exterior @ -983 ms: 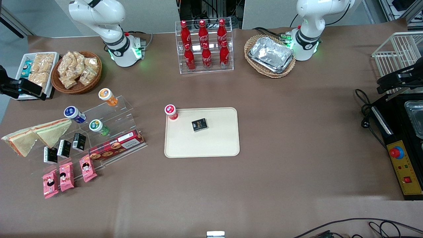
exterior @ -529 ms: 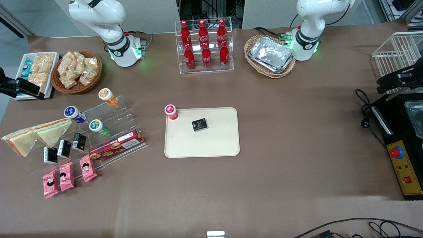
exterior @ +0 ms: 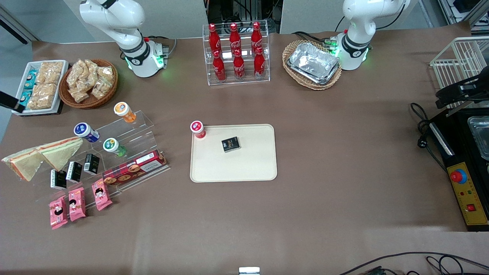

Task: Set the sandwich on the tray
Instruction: 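Lower the right gripper onto the wrapped triangle sandwich and close it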

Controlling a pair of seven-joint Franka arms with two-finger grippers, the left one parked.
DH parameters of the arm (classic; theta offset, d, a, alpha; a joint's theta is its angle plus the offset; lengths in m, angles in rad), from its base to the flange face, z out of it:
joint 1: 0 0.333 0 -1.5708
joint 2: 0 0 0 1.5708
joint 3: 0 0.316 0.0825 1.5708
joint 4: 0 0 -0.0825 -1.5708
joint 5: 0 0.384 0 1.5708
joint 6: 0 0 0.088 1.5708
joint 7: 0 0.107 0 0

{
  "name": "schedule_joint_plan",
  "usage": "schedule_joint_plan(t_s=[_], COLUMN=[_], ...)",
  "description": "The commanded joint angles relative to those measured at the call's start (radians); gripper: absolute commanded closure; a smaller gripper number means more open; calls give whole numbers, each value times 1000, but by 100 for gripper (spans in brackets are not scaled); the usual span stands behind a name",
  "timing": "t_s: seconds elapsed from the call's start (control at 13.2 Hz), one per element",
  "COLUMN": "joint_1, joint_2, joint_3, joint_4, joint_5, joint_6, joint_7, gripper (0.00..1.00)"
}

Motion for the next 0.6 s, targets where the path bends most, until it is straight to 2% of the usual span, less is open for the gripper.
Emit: schedule_joint_plan(t_s=[0.0,0.53], joint_1=[-3,-3], joint_2=[31,235], joint_3=[-84,-219], joint_4=[15,15], joint_5=[1,-8], joint_6=[56,354], joint_7=[105,105], gripper=[0,0])
